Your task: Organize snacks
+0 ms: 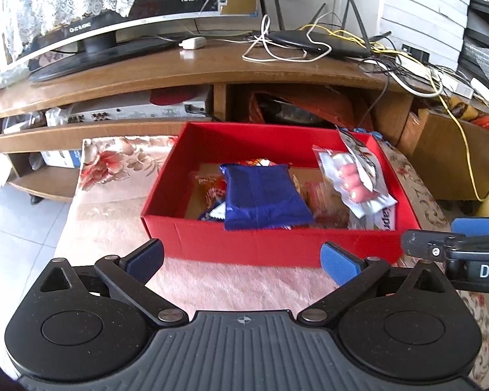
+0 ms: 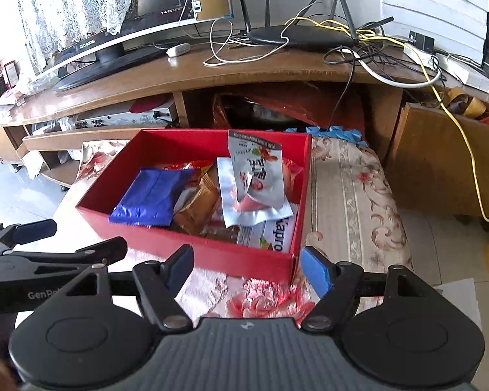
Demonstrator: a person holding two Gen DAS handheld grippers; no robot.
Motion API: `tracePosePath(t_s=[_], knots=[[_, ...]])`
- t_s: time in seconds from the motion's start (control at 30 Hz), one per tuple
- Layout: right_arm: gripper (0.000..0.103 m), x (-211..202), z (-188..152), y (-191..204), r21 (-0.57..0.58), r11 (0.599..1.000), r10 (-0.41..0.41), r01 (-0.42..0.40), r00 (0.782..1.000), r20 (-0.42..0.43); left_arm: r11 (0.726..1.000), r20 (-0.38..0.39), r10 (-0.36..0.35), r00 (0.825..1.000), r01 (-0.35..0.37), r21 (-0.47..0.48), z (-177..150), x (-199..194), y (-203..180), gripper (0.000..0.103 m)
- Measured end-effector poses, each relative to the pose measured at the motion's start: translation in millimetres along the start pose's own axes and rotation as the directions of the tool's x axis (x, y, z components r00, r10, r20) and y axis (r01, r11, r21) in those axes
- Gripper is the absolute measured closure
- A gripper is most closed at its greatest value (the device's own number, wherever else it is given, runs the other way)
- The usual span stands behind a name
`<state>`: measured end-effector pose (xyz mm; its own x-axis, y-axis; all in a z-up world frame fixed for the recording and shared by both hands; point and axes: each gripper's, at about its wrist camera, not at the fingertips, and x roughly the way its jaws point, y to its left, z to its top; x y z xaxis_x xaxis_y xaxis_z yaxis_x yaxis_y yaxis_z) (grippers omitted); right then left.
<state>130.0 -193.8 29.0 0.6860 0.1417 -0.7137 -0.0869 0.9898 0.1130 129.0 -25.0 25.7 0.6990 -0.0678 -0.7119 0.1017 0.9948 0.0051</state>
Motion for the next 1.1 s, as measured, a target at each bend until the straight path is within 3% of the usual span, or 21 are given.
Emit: tracePosePath(t_s=[0.6, 0.93, 1.1], knots=[[0.020, -30.3, -44.8, 3.7, 0.008, 1.000, 0.009, -0.008, 1.000, -0.023, 0.999, -0.033, -0.033, 0.999, 0.032, -0.034, -38.9, -30.9, -3.7, 0.000], [0.020, -51.4, -68.4, 6.2, 0.006, 0.999, 0.033, -0.033, 0.999, -0.014, 0.993, 0.035, 0.093, 0.995, -0.095, 0.068, -54.2, -63.9, -20.1, 0.000], [0.020, -57.6, -73.7, 4.7, 0.016, 0.999, 0.040, -0.040, 0.999, -0.009, 0.998, 0.006, 0.055, 0.998, -0.056, 0.036, -56.4, -64.3, -17.1, 0.001]])
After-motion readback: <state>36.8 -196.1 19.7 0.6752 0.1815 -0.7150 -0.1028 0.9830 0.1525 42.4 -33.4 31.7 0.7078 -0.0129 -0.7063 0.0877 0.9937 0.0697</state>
